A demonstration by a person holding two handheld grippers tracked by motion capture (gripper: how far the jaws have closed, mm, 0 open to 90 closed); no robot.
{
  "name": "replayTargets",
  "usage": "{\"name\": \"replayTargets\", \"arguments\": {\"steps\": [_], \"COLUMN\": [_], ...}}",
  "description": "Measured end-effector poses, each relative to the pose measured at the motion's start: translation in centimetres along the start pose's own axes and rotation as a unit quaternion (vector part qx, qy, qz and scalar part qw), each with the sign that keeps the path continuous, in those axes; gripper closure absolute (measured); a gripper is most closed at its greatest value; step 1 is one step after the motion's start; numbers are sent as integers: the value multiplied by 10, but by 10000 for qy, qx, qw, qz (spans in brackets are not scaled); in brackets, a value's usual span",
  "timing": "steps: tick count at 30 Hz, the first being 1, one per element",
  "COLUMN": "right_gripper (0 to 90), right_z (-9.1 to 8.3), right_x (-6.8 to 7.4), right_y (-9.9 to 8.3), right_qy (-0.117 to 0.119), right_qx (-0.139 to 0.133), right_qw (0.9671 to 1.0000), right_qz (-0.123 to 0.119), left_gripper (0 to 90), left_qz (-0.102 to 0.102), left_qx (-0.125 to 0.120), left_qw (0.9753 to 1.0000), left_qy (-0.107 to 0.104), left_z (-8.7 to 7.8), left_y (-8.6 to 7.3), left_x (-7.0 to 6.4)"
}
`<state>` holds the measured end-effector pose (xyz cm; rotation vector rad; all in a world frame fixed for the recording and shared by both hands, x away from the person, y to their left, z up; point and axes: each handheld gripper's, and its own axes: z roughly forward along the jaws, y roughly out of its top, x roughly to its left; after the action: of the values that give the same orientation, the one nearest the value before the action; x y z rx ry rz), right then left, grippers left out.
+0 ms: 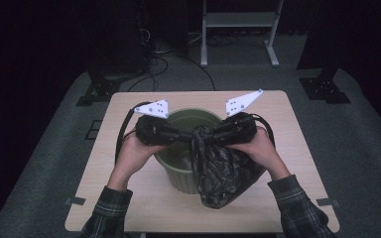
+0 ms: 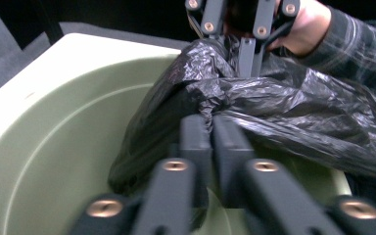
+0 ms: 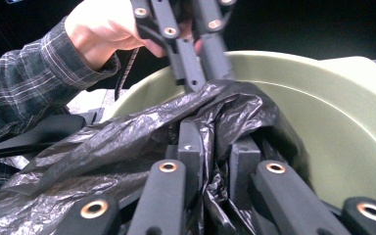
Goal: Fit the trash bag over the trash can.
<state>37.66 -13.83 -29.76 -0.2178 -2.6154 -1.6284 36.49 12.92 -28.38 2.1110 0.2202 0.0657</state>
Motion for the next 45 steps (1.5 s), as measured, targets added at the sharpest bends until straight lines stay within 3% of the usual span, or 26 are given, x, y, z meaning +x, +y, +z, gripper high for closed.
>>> {"name": "replayTargets", "arguments": {"steps": [8, 10, 13, 14, 15, 17, 19, 20, 22, 24, 27, 35, 38, 41, 42, 45], "right_gripper": [636, 635, 703, 711, 784, 844, 846, 847, 853, 857, 858, 856, 854, 799, 766, 629], "right_z": [-11, -15, -19, -19, -19, -20, -20, -20, -19, -18, -16, -10, -10, -12, -14, -22], "right_x": [-2, -3, -4, -4, -4, -5, -7, -7, -7, -6, -5, -2, -1, 0, 0, -1], "right_y": [-5, -7, -10, -10, -10, -10, -11, -11, -11, -11, -11, -9, -8, -8, -8, -12], "right_qy": [-267, -322, -386, -505, -627, -715, -880, -854, -846, -746, -651, -399, -335, -410, -486, -814], "right_qx": [-3, -48, -40, -15, 25, 40, 59, 43, 90, 93, 108, 123, 113, 93, 97, 63], "right_qw": [9996, 9994, 9991, 9986, 9979, 9974, 9961, 9963, 9964, 9972, 9978, 9988, 9989, 9985, 9982, 9964], "right_qz": [107, 150, 167, 145, 130, 100, 67, 57, 9, -36, -97, -241, -309, -347, -328, -209], "left_gripper": [898, 898, 898, 898, 898, 898, 897, 876, 708, 617, 555, 494, 543, 819, 876, 891], "left_qz": [-208, -237, -291, -287, -293, -308, -282, -257, -243, -221, -177, -46, -7, 57, 45, -13], "left_qx": [-53, -71, -38, -29, 10, -1, 4, -23, -140, -283, -290, -201, -51, 92, 96, 66], "left_qw": [9997, 9995, 9994, 9993, 9994, 9993, 9995, 9994, 9988, 9979, 9974, 9992, 9999, 9999, 9999, 9995], "left_qy": [147, 172, 191, 217, 201, 194, 167, 226, 412, 546, 639, 331, 124, 23, 66, 313], "left_z": [-15, -19, -22, -23, -24, -26, -28, -29, -33, -37, -37, -9, 6, 11, 10, 3], "left_y": [-8, -11, -15, -17, -19, -22, -24, -24, -23, -20, -11, 13, 17, 19, 19, 15], "left_x": [1, 1, -1, -3, -4, -7, -9, -9, -9, -8, -4, 3, 5, 4, 3, 3]}}
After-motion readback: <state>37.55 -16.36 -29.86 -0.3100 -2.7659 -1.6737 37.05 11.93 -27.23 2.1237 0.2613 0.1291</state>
